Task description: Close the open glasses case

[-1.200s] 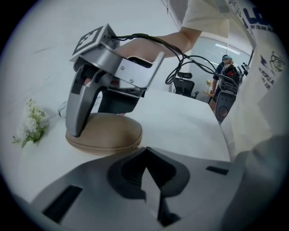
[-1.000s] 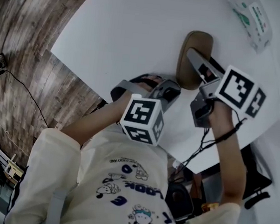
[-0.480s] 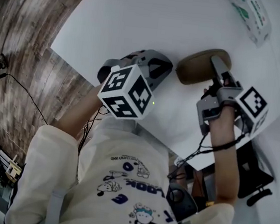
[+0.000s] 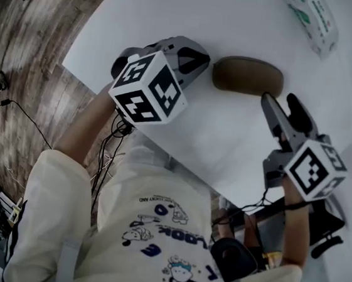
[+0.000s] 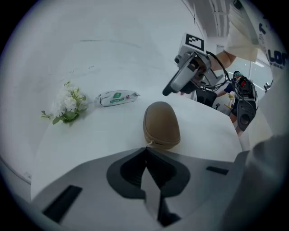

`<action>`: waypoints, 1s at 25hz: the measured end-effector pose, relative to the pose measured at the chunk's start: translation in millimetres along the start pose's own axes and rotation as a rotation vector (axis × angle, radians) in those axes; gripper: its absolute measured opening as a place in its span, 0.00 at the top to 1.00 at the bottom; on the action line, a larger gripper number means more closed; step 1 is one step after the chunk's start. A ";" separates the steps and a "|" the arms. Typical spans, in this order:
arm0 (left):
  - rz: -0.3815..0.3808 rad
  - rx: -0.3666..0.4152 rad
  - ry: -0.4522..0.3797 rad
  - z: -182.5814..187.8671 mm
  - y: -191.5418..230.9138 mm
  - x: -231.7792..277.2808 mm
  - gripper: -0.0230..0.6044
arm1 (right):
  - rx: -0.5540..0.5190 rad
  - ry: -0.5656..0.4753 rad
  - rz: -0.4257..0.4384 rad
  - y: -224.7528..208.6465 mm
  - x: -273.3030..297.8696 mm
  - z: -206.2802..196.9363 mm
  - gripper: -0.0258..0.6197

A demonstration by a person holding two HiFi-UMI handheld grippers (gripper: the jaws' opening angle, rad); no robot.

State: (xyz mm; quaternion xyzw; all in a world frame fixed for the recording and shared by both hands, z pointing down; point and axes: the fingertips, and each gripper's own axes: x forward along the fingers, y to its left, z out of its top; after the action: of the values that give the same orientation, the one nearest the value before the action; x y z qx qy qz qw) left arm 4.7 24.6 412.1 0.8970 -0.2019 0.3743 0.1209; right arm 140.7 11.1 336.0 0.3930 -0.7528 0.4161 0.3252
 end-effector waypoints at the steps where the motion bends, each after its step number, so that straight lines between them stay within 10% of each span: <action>1: 0.004 0.014 0.005 -0.6 -0.5 1.3 0.96 | -0.131 0.020 0.016 4.0 1.6 4.1 0.47; 10: -0.064 0.077 0.015 -6.9 -15.9 7.3 0.78 | -1.031 0.383 0.045 11.0 48.2 -14.8 0.43; 20: -0.071 0.201 0.054 1.7 -6.2 16.0 0.78 | -1.165 0.503 0.060 11.5 61.6 -26.6 0.43; 25: -0.064 0.262 0.068 5.1 -5.0 16.3 0.96 | -1.202 0.505 0.070 10.2 62.9 -29.2 0.43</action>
State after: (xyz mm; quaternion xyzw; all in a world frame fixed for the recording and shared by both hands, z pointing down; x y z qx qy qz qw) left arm 20.6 22.7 420.0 0.8977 -0.1184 0.4238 0.0214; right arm 106.4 20.2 396.5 0.0081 -0.7669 0.0125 0.6415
